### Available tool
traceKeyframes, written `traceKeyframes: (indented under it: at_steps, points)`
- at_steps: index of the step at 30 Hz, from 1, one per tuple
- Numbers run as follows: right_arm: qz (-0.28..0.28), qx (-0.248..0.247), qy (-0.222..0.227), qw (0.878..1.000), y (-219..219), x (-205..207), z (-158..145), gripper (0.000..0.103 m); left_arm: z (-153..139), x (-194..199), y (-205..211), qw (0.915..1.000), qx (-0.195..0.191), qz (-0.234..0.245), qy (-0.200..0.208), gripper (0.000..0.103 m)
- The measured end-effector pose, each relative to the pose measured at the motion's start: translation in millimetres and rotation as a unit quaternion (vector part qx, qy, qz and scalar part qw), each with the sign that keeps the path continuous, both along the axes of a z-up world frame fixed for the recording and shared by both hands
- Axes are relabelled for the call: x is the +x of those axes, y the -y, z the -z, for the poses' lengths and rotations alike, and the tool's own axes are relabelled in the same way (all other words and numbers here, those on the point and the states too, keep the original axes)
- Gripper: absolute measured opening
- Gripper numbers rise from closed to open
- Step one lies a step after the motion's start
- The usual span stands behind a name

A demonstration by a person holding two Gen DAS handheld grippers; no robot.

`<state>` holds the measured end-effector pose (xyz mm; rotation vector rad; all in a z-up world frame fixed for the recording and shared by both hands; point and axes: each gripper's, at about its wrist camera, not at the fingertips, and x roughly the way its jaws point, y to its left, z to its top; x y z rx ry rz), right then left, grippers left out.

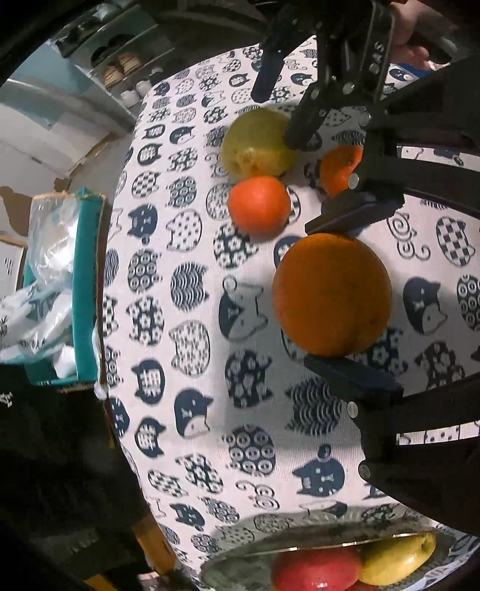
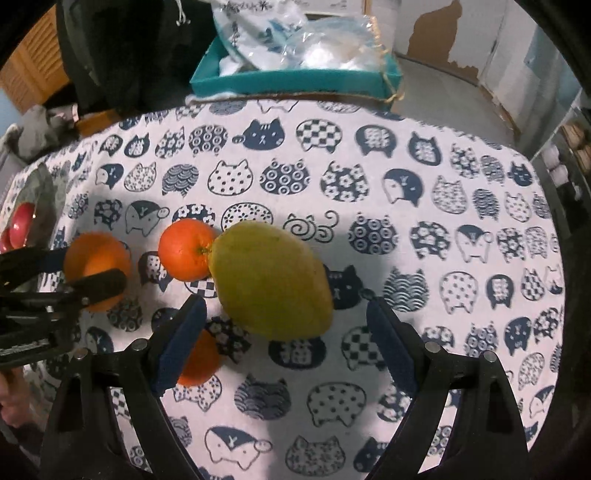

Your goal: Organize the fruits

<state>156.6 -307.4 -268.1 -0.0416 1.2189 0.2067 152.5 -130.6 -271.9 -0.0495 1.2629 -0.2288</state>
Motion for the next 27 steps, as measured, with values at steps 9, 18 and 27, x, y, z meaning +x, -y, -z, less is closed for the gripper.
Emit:
traceKeyframes:
  at_steps: [9,18,27]
  points:
    - [-0.006,0.002,-0.020,1.000,-9.7,17.3,21.3,0.084,-1.6,0.0,-15.2,1.0000,0.002,-0.007,0.005,0.065]
    - [-0.001,0.008,-0.018,1.000,-12.2,18.9,28.3,0.073,-5.3,-1.2,-20.4,0.9999,0.001,-0.008,0.010,0.065]
    - [0.016,0.002,0.000,1.000,-7.4,7.7,26.0,0.072,-18.3,-8.9,-25.0,0.9996,0.004,-0.009,0.028,0.065]
